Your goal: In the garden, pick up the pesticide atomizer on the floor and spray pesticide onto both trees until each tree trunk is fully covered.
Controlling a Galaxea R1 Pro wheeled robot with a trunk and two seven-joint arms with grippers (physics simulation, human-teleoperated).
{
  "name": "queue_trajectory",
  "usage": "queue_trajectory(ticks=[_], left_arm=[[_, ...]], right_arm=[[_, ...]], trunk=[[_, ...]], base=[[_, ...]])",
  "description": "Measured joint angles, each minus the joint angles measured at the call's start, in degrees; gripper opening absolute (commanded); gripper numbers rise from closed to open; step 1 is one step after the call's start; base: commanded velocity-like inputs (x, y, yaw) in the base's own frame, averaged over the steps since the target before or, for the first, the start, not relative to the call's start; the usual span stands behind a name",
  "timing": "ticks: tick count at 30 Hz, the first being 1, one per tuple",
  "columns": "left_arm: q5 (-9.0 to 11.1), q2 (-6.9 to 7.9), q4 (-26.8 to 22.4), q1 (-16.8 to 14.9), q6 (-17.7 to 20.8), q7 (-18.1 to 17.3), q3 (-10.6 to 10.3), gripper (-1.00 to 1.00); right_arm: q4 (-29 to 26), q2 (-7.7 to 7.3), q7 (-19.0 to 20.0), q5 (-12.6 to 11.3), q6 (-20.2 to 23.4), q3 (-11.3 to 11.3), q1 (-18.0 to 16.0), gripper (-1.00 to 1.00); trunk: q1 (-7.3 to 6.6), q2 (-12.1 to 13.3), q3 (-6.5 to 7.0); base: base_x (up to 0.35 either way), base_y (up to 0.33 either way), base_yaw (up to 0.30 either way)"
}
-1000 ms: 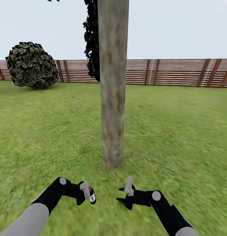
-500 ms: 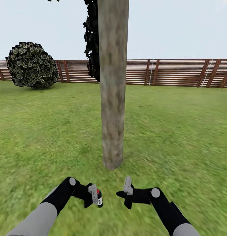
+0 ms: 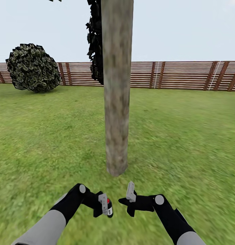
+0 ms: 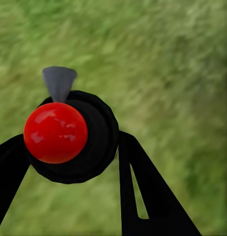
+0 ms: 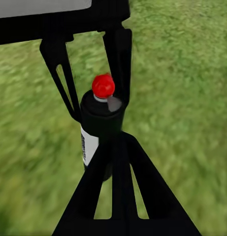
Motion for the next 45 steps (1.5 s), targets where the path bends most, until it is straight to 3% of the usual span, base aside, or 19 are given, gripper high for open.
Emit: queue_trajectory(ticks=[5, 12, 18, 37, 45], left_arm=[[-0.01, 0.2, 0.0, 0.0, -0.1, -0.51, -0.41, -1.0], [0.1, -0.03, -0.01, -0.74, -0.54, -4.48, -0.39, -1.0], [0.31, -0.21, -0.01, -0.79, -0.64, -4.67, -0.36, -1.0], [0.09, -3.05, -0.01, -0.76, -0.68, -4.67, -0.53, -1.0], [0.07, -3.34, 0.0, -0.78, -0.68, -4.67, -0.53, -1.0]], right_arm=[[0.08, 0.0, -0.01, 0.08, 0.0, -0.01, 0.0, -1.0], [0.17, 0.0, -0.06, 0.09, 0.0, -0.02, 0.0, -1.0], [0.26, 0.0, -0.08, 0.09, -0.05, -0.02, 0.0, -1.0], [0.27, 0.0, -0.09, 0.09, -0.09, -0.02, 0.0, -1.0], [0.27, -0.01, -0.09, 0.09, -0.1, -0.02, 0.0, -1.0]], trunk=[[0.0, 0.0, 0.0], [0.0, 0.0, 0.0], [0.0, 0.0, 0.0], [0.0, 0.0, 0.0], [0.0, 0.0, 0.0]], base=[[0.0, 0.0, 0.0], [0.0, 0.0, 0.0], [0.0, 0.0, 0.0], [0.0, 0.0, 0.0], [0.0, 0.0, 0.0]])
